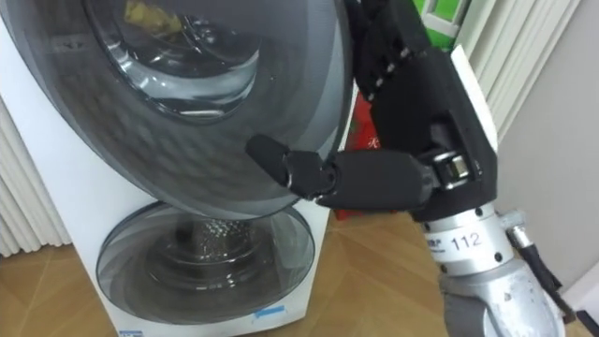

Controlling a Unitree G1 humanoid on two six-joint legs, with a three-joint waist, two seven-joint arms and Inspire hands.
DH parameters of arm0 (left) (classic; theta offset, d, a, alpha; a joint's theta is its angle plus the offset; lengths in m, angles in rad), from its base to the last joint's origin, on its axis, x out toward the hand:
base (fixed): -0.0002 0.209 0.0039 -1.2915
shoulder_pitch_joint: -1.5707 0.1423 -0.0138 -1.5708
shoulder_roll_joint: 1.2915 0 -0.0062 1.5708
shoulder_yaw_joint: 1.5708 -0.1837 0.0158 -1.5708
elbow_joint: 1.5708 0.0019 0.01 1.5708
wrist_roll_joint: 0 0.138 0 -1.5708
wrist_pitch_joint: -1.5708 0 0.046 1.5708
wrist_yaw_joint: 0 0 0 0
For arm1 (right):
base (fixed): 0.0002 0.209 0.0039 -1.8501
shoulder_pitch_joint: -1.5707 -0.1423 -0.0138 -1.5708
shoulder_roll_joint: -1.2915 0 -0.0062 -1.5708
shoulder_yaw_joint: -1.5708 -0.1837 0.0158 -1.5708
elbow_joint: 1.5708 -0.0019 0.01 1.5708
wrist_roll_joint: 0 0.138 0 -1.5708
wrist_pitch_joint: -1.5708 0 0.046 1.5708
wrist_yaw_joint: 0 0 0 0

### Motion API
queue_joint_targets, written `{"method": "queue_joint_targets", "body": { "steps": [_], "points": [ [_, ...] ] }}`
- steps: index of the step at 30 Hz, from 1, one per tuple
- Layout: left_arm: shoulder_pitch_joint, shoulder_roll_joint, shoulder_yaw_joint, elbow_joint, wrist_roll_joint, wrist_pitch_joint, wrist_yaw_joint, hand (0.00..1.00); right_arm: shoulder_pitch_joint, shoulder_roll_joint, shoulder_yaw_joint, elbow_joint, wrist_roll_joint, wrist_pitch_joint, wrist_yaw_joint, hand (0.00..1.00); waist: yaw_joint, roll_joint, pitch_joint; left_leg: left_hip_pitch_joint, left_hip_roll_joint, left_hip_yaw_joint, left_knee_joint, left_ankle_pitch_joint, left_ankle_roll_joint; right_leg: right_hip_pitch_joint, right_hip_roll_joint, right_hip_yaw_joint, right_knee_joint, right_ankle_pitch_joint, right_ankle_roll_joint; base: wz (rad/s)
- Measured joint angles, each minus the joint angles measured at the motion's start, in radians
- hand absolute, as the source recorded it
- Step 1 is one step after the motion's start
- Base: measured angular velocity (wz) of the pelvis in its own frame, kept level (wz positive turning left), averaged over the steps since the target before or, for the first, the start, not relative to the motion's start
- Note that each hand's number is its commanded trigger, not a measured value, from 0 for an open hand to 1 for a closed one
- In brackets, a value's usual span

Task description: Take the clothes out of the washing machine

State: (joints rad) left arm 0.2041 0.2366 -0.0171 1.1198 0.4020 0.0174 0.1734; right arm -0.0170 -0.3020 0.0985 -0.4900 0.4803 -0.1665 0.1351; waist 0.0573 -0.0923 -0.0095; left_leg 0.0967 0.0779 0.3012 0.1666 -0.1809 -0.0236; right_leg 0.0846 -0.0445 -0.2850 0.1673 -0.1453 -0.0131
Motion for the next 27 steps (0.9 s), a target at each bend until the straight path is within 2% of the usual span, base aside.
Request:
{"method": "queue_joint_targets", "body": {
  "steps": [6, 9, 12, 15, 20, 23, 27],
  "points": [
    [-0.016, 0.002, -0.05, 0.0, -0.02, 0.0, -0.01, 0.0, 0.008, 0.001, 0.043, 0.029, 0.034, 0.006, 0.043, 0.0, 0.002, 0.014, 0.0004, -0.001, 0.002, 0.003, 0.003, 0.0, -0.001, -0.005, 0.002, 0.008, -0.001, 0.0, -0.001, -0.01],
    [-0.026, 0.004, -0.067, 0.0, -0.02, -0.006, -0.01, 0.0, 0.007, 0.002, 0.061, 0.038, 0.048, 0.001, 0.072, 0.0, 0.002, 0.014, 0.0, -0.005, 0.002, 0.004, 0.002, 0.0, -0.001, -0.011, 0.004, 0.009, 0.0, -0.001, -0.002, -0.02],
    [-0.038, 0.007, -0.08, 0.0, -0.021, -0.018, -0.01, 0.0, 0.007, 0.001, 0.083, 0.051, 0.056, 0.012, 0.092, 0.0, 0.004, 0.014, 0.0001, -0.015, 0.002, 0.007, 0.002, 0.0, -0.001, -0.022, 0.007, 0.009, 0.001, 0.001, -0.004, -0.03],
    [-0.039, 0.009, -0.087, 0.001, -0.049, -0.023, -0.01, 0.0, 0.0, 0.002, 0.096, 0.045, 0.074, 0.002, 0.119, 0.0, 0.003, 0.015, -0.0001, -0.016, 0.003, 0.006, -0.001, 0.0, -0.001, -0.027, 0.008, 0.012, 0.001, 0.001, -0.004, -0.03],
    [-0.033, 0.013, -0.087, 0.007, -0.088, -0.025, -0.01, 0.0, -0.005, 0.003, 0.104, 0.031, 0.105, 0.007, 0.114, 0.0, 0.012, 0.007, -0.0028, -0.017, 0.003, 0.006, -0.005, 0.0, -0.002, -0.031, 0.01, 0.018, 0.003, 0.0, -0.005, -0.05],
    [-0.032, 0.016, -0.087, 0.012, -0.088, -0.037, -0.009, 0.0, -0.005, -0.001, 0.106, 0.017, 0.11, 0.008, 0.105, 0.0, 0.026, 0.003, -0.0004, -0.015, 0.004, 0.004, -0.006, 0.001, -0.004, -0.032, 0.01, 0.017, 0.005, -0.002, -0.008, 0.0],
    [-0.034, 0.024, -0.086, 0.012, -0.082, -0.049, -0.009, 0.0, -0.014, 0.0, 0.115, 0.004, 0.105, 0.01, 0.103, 0.0, 0.036, -0.011, 0.0071, -0.02, 0.009, -0.001, -0.005, 0.004, -0.01, -0.035, 0.01, 0.013, 0.006, -0.005, -0.014, 0.0]
  ]
}}
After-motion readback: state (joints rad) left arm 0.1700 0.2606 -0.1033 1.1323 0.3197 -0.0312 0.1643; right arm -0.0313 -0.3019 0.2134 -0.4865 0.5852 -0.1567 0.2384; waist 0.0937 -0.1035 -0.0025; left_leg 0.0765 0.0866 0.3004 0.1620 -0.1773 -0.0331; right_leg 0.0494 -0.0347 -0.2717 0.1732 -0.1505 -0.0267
